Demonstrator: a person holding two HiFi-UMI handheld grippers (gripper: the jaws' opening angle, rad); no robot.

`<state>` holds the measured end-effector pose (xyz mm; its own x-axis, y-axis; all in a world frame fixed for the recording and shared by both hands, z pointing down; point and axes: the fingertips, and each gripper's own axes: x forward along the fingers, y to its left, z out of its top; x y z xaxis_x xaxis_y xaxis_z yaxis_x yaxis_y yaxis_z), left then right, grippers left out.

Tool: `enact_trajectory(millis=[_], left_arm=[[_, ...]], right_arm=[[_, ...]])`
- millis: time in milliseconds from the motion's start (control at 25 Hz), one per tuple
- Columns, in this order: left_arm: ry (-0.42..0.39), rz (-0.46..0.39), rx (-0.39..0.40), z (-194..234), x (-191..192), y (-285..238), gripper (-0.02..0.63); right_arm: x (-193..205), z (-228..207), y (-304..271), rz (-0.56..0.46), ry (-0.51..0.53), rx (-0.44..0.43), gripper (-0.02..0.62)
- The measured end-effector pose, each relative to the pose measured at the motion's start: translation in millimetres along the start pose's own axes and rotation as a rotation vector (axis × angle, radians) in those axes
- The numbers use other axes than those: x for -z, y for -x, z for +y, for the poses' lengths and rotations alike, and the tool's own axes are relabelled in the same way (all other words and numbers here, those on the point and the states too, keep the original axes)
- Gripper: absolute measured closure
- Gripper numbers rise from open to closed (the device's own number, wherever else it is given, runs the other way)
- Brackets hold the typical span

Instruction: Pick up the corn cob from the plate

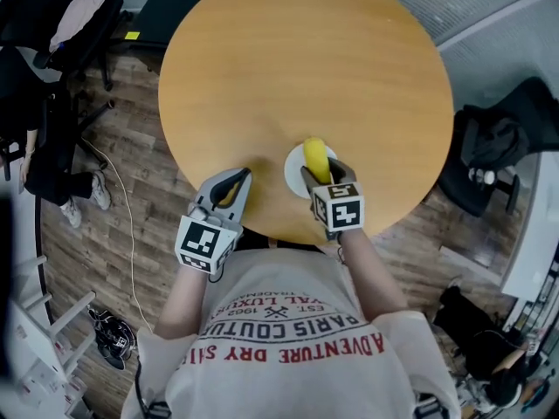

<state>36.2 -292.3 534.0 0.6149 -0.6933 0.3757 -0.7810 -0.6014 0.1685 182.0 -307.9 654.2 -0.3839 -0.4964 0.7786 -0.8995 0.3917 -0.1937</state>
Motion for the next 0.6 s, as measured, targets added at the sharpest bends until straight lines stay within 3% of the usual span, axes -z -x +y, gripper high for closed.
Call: enact_trajectory(millis=[240,600], left_arm=[[-0.072,-0.074,0.011,-8.8,-36.6,-3.4,0.571],[-0.169,-0.191,0.011,-17.5,-96.6,-3.5,0.571]], right_arm=[[-59.8,3.3,57.2,-0.257,-0.021,-0.026,0.33],[-123.1,2.5,142.8,-0.545,0.02,0.006,0.33]])
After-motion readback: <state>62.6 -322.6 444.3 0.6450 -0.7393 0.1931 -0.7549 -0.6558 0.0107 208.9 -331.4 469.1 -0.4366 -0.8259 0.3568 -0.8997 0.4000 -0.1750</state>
